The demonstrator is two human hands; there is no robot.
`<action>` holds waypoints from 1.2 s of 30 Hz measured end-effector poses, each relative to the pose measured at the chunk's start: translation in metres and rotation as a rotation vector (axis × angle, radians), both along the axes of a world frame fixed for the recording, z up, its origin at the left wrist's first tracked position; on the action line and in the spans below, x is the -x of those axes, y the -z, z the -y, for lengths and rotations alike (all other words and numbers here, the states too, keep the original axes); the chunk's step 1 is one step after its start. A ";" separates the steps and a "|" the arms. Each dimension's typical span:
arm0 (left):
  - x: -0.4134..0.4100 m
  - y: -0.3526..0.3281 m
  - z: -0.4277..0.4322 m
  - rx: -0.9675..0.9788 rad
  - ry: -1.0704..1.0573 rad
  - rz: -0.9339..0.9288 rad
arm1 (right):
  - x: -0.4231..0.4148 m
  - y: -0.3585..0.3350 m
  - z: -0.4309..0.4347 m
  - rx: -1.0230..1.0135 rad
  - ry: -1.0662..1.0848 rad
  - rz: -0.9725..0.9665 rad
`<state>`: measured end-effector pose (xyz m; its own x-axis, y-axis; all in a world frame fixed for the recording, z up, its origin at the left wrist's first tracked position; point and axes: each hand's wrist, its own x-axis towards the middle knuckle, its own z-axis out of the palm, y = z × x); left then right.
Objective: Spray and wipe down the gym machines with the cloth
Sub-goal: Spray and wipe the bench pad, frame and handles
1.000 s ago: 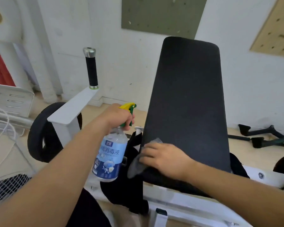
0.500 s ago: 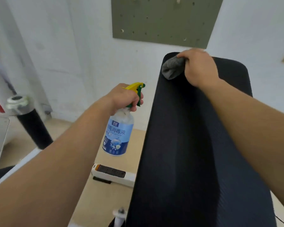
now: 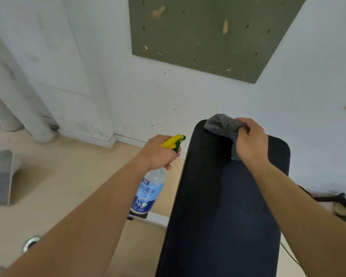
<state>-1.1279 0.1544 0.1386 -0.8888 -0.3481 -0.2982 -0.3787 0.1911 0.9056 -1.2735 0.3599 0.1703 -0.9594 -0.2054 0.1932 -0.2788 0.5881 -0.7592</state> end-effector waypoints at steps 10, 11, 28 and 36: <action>0.019 0.005 0.017 0.055 0.020 0.131 | 0.024 -0.008 0.057 -0.333 -0.285 -0.226; 0.016 0.008 0.019 0.048 0.025 0.138 | 0.027 0.002 0.063 -0.454 -0.375 -0.220; -0.045 0.037 0.027 -0.110 -0.077 0.052 | 0.010 0.026 0.108 -1.396 -0.804 -0.589; -0.071 0.055 0.012 -0.157 -0.101 0.029 | -0.116 0.085 0.059 -1.300 -1.163 -0.448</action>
<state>-1.0567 0.1423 0.0836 -0.8419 -0.3824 -0.3807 -0.4149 0.0076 0.9099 -1.1572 0.3006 0.0857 -0.1540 -0.8811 -0.4472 -0.9734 0.0577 0.2216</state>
